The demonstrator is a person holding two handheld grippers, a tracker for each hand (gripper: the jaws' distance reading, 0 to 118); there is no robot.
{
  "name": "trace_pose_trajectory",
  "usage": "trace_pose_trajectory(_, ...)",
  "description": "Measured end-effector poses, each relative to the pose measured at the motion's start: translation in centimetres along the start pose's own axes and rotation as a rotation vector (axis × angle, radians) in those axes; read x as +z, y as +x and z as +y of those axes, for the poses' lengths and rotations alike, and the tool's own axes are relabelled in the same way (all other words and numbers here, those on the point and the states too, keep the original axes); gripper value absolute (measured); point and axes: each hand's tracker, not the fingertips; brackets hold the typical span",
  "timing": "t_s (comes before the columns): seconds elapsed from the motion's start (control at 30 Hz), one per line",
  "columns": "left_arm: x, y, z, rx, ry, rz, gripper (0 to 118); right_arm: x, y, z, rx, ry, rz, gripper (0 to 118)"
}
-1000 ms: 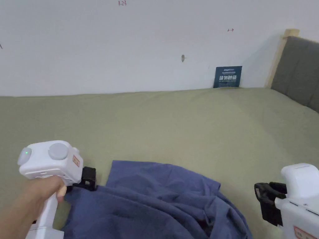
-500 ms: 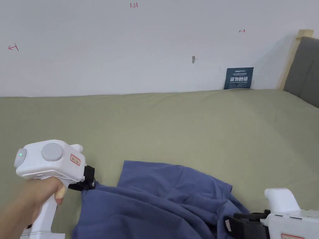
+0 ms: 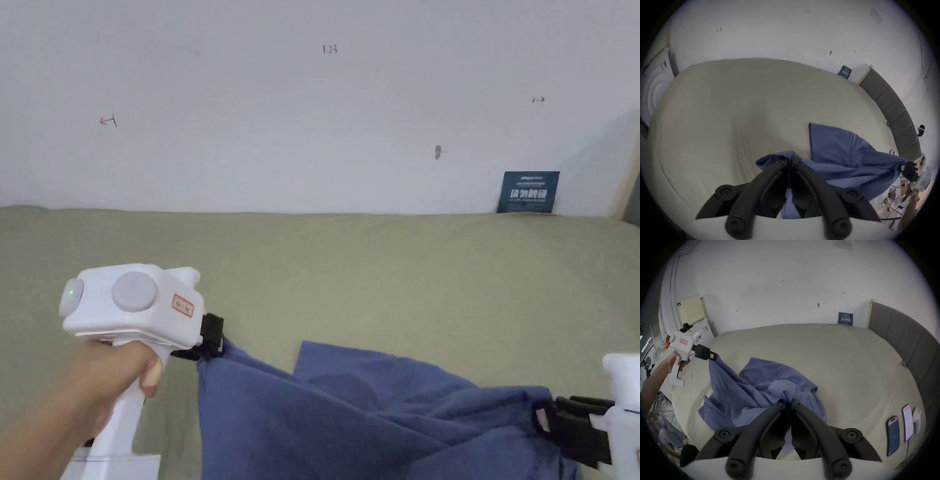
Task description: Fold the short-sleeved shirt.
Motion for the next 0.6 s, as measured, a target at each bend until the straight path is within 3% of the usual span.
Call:
trace_pose_trajectory(0.2, 7.3, -1.4, 3.2, 0.027, 0.191, 0.05, 5, 0.6, -1.5, 6.6, 0.068, 0.1, -0.001, 5)
trace_pose_trajectory(0.6, 18.6, -2.2, 8.5, -0.007, 0.46, 0.178, 5, -0.8, -5.6, 19.8, 0.086, 0.256, 0.008, 5)
